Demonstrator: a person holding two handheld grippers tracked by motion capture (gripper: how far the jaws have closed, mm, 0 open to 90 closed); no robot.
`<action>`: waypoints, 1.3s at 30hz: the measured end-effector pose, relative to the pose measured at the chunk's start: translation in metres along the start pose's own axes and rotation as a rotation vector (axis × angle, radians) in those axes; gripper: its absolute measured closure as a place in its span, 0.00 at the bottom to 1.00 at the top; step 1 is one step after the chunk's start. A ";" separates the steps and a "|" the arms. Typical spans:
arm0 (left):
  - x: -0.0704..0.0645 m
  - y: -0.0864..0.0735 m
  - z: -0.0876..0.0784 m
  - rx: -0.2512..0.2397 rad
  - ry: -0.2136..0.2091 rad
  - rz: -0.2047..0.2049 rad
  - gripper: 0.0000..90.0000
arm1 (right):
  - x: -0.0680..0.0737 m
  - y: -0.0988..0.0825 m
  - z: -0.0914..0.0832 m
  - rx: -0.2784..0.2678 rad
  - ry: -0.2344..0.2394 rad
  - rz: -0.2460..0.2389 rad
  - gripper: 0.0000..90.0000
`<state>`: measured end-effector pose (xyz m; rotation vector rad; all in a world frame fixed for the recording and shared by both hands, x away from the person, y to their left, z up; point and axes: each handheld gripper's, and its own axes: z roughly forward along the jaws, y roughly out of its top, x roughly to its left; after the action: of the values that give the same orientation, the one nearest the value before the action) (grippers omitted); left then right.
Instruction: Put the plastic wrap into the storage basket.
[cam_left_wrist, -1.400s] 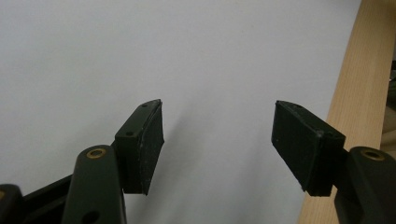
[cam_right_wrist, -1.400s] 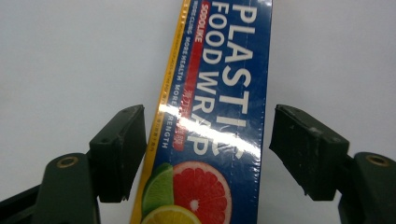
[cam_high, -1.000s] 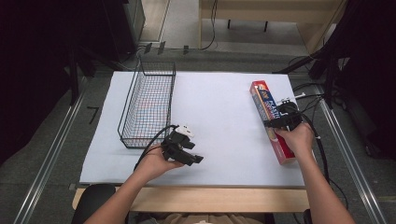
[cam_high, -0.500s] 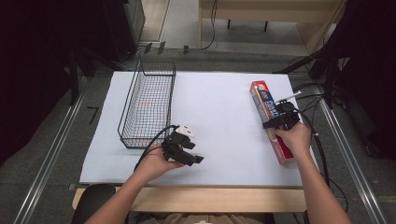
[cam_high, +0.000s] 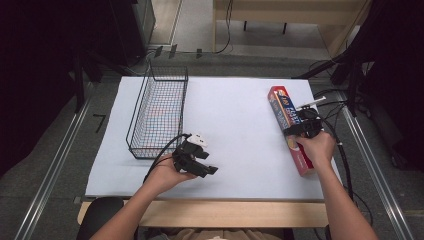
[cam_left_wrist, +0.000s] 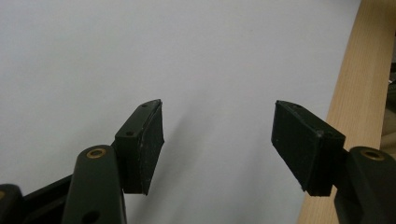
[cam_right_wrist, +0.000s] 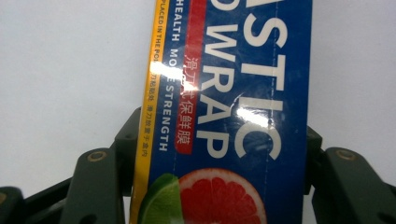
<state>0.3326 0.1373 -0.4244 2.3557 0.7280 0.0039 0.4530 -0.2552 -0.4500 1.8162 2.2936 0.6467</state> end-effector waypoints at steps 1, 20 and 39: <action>0.000 0.000 0.000 -0.001 0.001 0.000 0.39 | -0.002 0.000 -0.001 -0.001 0.011 0.004 0.46; 0.000 0.000 -0.003 -0.010 0.000 0.007 0.38 | -0.002 -0.001 -0.021 -0.042 0.026 -0.075 0.47; -0.001 0.000 -0.008 -0.012 0.008 0.027 0.37 | 0.018 -0.011 -0.032 -0.024 0.083 -0.214 0.47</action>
<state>0.3303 0.1413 -0.4182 2.3548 0.6982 0.0289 0.4269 -0.2478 -0.4227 1.5319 2.4761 0.7221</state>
